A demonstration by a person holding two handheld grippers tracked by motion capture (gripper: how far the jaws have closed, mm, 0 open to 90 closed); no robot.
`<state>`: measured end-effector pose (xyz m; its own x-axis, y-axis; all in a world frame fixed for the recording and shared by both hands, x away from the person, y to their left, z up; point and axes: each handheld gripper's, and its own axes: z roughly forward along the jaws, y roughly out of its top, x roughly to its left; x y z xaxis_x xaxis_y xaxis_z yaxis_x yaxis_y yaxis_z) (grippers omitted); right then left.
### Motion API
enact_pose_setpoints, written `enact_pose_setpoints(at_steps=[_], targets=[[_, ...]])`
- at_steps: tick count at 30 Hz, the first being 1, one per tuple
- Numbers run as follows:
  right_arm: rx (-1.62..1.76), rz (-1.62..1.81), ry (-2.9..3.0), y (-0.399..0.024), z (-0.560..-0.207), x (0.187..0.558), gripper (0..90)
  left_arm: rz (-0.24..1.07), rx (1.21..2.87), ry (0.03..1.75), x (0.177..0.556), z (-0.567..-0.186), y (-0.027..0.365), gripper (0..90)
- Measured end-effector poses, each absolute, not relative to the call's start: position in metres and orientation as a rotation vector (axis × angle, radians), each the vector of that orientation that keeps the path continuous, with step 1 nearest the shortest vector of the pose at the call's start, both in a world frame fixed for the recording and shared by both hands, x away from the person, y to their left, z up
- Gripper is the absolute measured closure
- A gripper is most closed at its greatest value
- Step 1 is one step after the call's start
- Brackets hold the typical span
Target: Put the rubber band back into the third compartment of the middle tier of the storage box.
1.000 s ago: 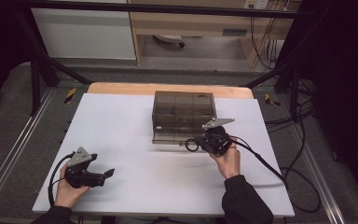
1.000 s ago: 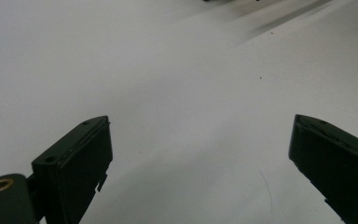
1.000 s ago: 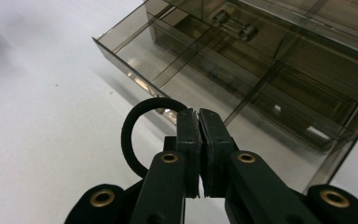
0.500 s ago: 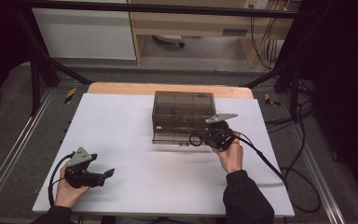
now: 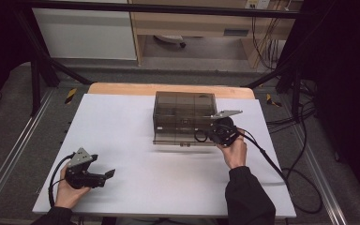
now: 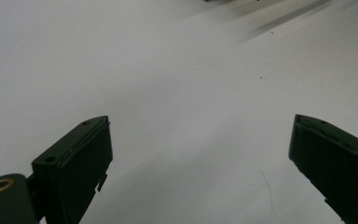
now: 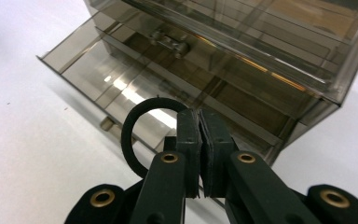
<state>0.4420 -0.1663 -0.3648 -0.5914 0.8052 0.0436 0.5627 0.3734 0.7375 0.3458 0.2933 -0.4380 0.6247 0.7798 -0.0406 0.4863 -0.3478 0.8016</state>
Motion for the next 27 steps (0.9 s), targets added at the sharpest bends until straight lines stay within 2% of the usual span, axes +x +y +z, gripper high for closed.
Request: enact_pose_setpoints(at_steps=[27], targets=[[1.258,0.994,2.299,-0.173,-0.386,0.463,87.8,0.447,2.019,0.993,0.346,-0.438,0.293,5.7]])
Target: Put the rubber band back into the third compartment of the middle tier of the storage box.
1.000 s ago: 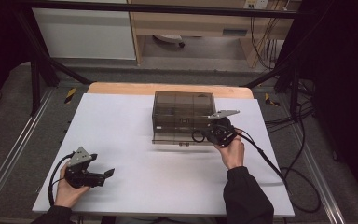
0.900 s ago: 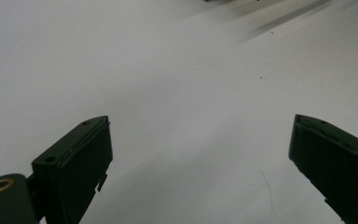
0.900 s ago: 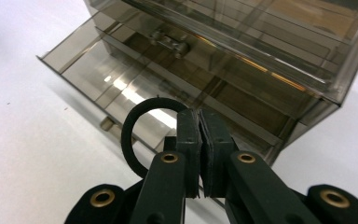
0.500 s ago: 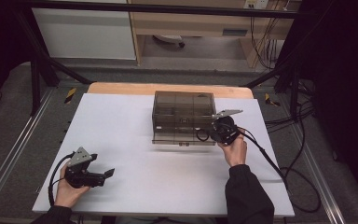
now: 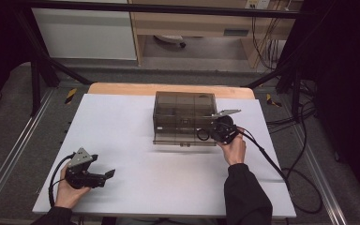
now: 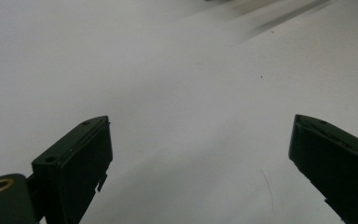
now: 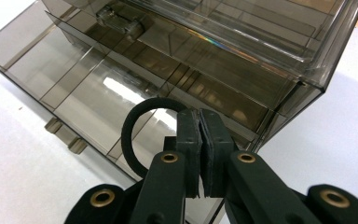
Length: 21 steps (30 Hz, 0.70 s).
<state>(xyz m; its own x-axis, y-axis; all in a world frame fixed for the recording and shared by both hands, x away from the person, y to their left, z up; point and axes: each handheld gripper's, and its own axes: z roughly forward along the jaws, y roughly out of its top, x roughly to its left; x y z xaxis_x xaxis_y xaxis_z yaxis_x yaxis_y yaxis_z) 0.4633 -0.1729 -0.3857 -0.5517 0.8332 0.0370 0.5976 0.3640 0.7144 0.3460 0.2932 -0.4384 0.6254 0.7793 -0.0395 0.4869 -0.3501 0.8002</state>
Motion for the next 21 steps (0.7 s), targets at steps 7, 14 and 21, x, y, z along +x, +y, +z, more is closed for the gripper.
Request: enact_pose_setpoints(at_steps=[7,14,21], targets=[[1.266,0.977,2.302,-0.173,-0.390,0.467,87.8,0.447,2.019,0.994,0.346,-0.439,0.293,5.7],[1.266,0.964,2.310,-0.170,-0.394,0.468,87.8,0.447,2.018,0.994,0.346,-0.438,0.293,5.7],[1.264,0.939,2.329,-0.168,-0.398,0.470,87.4,0.447,2.019,0.993,0.346,-0.439,0.293,5.7]])
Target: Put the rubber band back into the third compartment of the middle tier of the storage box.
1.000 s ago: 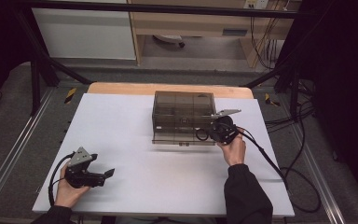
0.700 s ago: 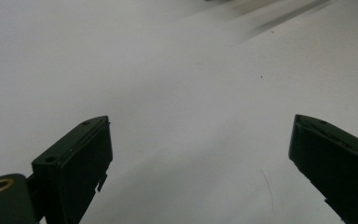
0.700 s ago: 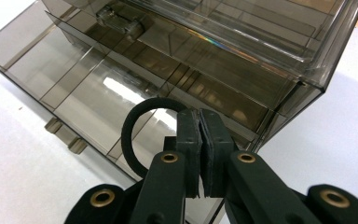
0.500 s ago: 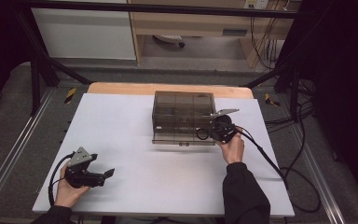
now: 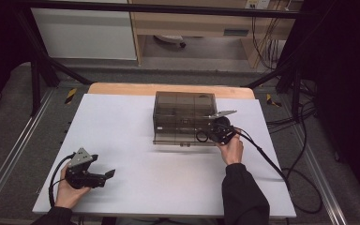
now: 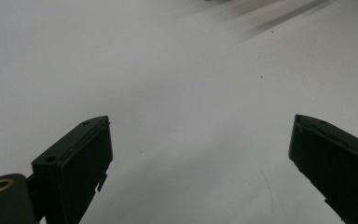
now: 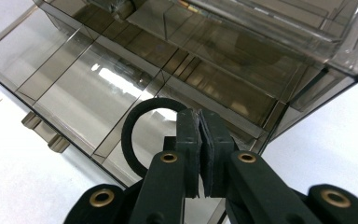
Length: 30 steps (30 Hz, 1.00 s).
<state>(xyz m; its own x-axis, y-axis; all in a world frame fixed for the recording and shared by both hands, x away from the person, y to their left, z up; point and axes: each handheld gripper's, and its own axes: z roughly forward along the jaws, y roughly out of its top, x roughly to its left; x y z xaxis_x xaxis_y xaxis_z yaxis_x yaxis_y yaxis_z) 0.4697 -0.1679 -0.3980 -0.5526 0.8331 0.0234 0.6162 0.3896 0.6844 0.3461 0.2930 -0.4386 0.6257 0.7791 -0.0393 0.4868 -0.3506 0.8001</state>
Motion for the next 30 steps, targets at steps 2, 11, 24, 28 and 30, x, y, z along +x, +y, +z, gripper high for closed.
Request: enact_pose_setpoints(at_steps=[2,11,24,28,30], targets=[[1.267,0.938,2.330,-0.167,-0.399,0.470,87.1,0.447,2.019,0.993,0.346,-0.439,0.293,5.7],[1.255,0.958,2.327,-0.168,-0.397,0.469,81.1,0.447,2.020,0.993,0.346,-0.439,0.293,5.7],[1.216,1.091,2.288,-0.174,-0.381,0.452,55.2,0.446,2.016,0.996,0.346,-0.439,0.292,5.7],[1.209,1.115,2.279,-0.176,-0.376,0.446,45.3,0.445,2.016,0.996,0.346,-0.439,0.292,5.7],[1.201,1.124,2.276,-0.178,-0.374,0.442,39.3,0.445,2.016,0.996,0.346,-0.439,0.292,5.7]])
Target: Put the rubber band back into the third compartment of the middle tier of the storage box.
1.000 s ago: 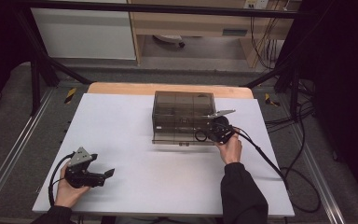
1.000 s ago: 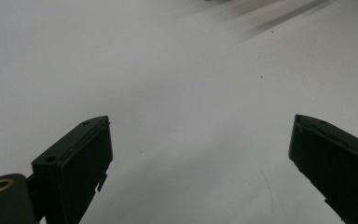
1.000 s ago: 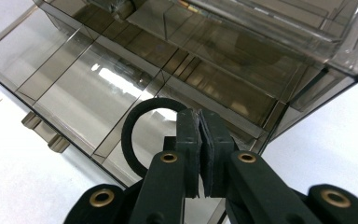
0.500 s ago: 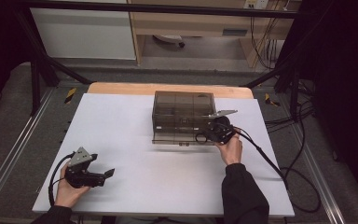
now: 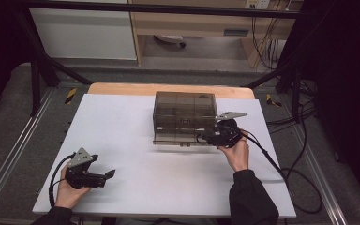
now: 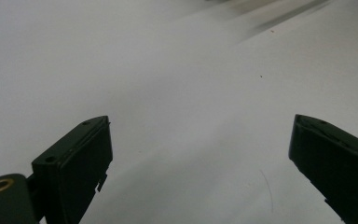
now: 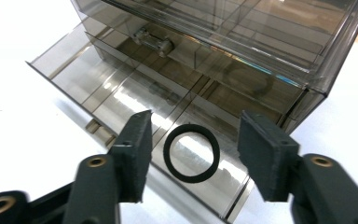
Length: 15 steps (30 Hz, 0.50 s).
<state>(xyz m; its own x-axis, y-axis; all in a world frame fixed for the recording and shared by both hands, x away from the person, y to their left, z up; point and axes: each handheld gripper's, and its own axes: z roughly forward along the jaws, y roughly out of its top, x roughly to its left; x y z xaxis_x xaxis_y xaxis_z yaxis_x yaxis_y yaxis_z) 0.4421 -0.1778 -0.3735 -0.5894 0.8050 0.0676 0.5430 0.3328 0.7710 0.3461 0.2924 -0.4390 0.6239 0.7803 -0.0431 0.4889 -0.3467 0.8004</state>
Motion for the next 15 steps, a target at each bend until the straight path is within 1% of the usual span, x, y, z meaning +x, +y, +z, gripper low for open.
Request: enact_pose_setpoints(at_steps=[1,3,4,5,9,12,15], targets=[[1.201,1.124,2.276,-0.178,-0.374,0.442,39.3,0.445,2.016,0.996,0.346,-0.439,0.292,5.7],[1.191,1.126,2.271,-0.179,-0.372,0.439,32.7,0.445,2.017,0.996,0.346,-0.439,0.292,5.7],[1.185,1.136,2.274,-0.180,-0.370,0.436,27.9,0.445,2.017,0.996,0.346,-0.439,0.292,5.7],[1.185,1.136,2.274,-0.180,-0.370,0.436,27.9,0.445,2.017,0.996,0.346,-0.439,0.292,5.7],[1.163,1.157,2.270,-0.182,-0.367,0.431,15.4,0.443,2.016,0.997,0.346,-0.439,0.292,5.7],[1.151,1.160,2.274,-0.184,-0.365,0.425,9.0,0.442,2.016,0.996,0.346,-0.439,0.292,5.7],[1.152,1.166,2.275,-0.185,-0.364,0.422,6.9,0.443,2.017,0.995,0.346,-0.439,0.292,5.7]])
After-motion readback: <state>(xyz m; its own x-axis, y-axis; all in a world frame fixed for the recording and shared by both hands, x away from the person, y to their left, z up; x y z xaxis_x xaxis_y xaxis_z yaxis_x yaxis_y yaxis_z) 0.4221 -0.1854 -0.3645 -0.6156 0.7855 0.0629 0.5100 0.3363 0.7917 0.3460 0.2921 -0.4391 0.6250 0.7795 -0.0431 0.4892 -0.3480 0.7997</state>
